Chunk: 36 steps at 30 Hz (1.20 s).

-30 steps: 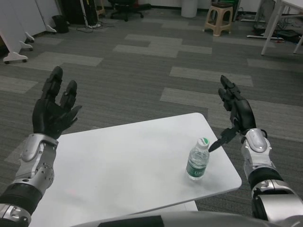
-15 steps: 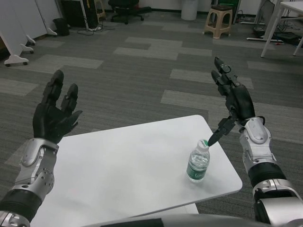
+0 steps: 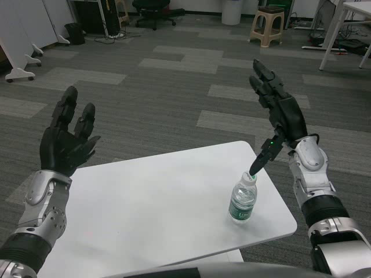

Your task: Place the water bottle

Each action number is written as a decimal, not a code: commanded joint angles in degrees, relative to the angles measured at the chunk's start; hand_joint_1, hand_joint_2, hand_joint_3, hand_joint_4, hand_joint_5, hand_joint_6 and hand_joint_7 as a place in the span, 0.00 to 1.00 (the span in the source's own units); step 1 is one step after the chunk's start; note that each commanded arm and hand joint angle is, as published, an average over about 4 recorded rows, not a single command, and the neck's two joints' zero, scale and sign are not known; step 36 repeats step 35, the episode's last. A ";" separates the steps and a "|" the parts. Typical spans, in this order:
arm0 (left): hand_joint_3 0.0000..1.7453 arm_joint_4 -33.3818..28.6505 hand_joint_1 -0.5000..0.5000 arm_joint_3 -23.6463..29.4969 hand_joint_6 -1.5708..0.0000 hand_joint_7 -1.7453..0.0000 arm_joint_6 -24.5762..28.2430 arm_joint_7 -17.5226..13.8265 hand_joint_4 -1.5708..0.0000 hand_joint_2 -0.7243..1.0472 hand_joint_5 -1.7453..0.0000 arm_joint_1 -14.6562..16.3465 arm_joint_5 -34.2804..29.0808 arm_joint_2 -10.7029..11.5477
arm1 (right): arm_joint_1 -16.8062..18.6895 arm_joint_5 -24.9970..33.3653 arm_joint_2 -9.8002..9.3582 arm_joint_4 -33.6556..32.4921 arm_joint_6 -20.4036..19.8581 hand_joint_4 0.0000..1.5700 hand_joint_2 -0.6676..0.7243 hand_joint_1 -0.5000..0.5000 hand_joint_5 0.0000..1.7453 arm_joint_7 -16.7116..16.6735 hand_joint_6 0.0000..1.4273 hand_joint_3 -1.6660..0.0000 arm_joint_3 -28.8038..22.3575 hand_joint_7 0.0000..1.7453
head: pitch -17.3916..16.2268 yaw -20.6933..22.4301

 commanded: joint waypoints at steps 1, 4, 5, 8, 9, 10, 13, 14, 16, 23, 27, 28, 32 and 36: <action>0.15 -0.69 0.00 0.29 1.00 1.00 -0.16 -0.01 1.00 0.65 1.00 0.03 0.02 0.44 | -1.53 0.52 -0.53 -1.04 0.89 0.00 0.91 0.02 0.00 0.03 0.00 0.95 3.30 0.00 | -0.32 0.11; 0.15 -0.69 0.00 0.29 1.00 1.00 -0.16 -0.01 1.00 0.65 1.00 -0.04 0.02 0.44 | -2.34 0.59 -0.44 -1.00 1.29 0.00 0.91 0.04 0.00 0.03 0.00 0.95 6.81 0.00 | -0.56 0.25; 0.15 -0.69 0.00 0.29 1.00 1.00 -0.16 -0.01 1.00 0.65 1.00 -0.04 0.02 0.44 | -2.62 0.61 -0.40 -0.96 1.38 0.00 0.91 0.04 0.00 0.03 0.00 0.95 7.85 0.00 | -0.67 0.27; 0.15 -0.69 0.00 0.31 1.00 1.00 -0.16 0.01 1.00 0.68 1.00 -0.04 0.02 0.44 | -3.50 0.68 -0.25 -0.80 1.64 0.00 0.91 0.04 0.00 0.10 0.00 0.95 10.81 0.00 | -0.94 0.40; 0.15 -0.69 0.00 0.35 1.00 1.00 -0.16 0.03 1.00 0.68 1.00 -0.04 0.02 0.44 | -3.83 0.70 -0.14 -0.74 1.73 0.00 0.91 0.04 0.00 0.12 0.00 0.95 11.89 0.00 | -0.99 0.39; 0.15 -0.69 0.00 0.40 1.00 1.00 -0.16 0.05 1.00 0.68 1.00 -0.04 0.02 0.44 | -4.01 0.70 -0.05 -0.69 1.75 0.00 0.91 0.04 0.00 0.12 0.00 0.95 12.44 0.00 | -1.05 0.39; 0.15 -0.69 0.00 0.53 1.00 1.00 -0.16 0.08 1.00 0.68 1.00 -0.04 0.02 0.44 | -4.58 0.76 0.08 -0.65 1.77 0.00 0.91 0.04 0.00 0.12 0.00 0.95 13.98 0.00 | -1.03 0.38; 0.15 -0.69 0.00 0.55 1.00 1.00 -0.16 0.08 1.00 0.69 1.00 -0.04 0.02 0.44 | -4.73 0.79 0.13 -0.65 1.77 0.00 0.91 0.04 0.00 0.12 0.00 0.95 14.33 0.00 | -1.02 0.40; 0.15 -0.69 0.00 0.55 1.00 1.00 -0.16 0.08 1.00 0.70 1.00 -0.04 0.02 0.44 | -4.95 0.83 0.30 -0.74 1.77 0.00 0.91 0.04 0.00 0.12 0.00 0.95 14.77 0.00 | -0.93 0.42; 0.15 -0.69 0.00 0.66 1.00 1.00 -0.16 0.08 1.00 0.70 1.00 -0.04 0.02 0.44 | -5.33 0.96 0.52 -1.72 1.77 0.00 0.91 0.04 0.00 0.12 0.00 0.95 15.19 0.00 | -0.77 0.56; 0.15 -0.69 0.00 0.73 1.00 1.00 -0.16 0.08 1.00 0.70 1.00 -0.04 0.02 0.44 | -5.39 0.96 0.46 -1.94 1.77 0.00 0.91 0.04 0.00 0.12 0.00 0.95 15.12 0.00 | -0.70 0.48; 0.15 -0.69 0.00 0.73 1.00 1.00 -0.16 0.08 1.00 0.70 1.00 -0.04 0.02 0.44 | -5.39 0.96 0.44 -1.97 1.77 0.00 0.91 0.04 0.00 0.12 0.00 0.95 15.08 0.00 | -0.70 0.47; 0.15 -0.69 0.00 0.73 1.00 1.00 -0.16 0.08 1.00 0.70 1.00 -0.04 0.02 0.44 | -5.39 0.96 0.37 -1.97 1.77 0.00 0.91 0.04 0.00 0.12 0.00 0.95 15.01 0.00 | -0.83 0.34; 0.15 -0.69 0.00 0.73 1.00 1.00 -0.16 0.08 1.00 0.70 1.00 -0.04 0.02 0.44 | -5.39 0.96 0.35 -1.97 1.77 0.00 0.91 0.04 0.00 0.12 0.00 0.95 15.01 0.00 | -0.84 0.31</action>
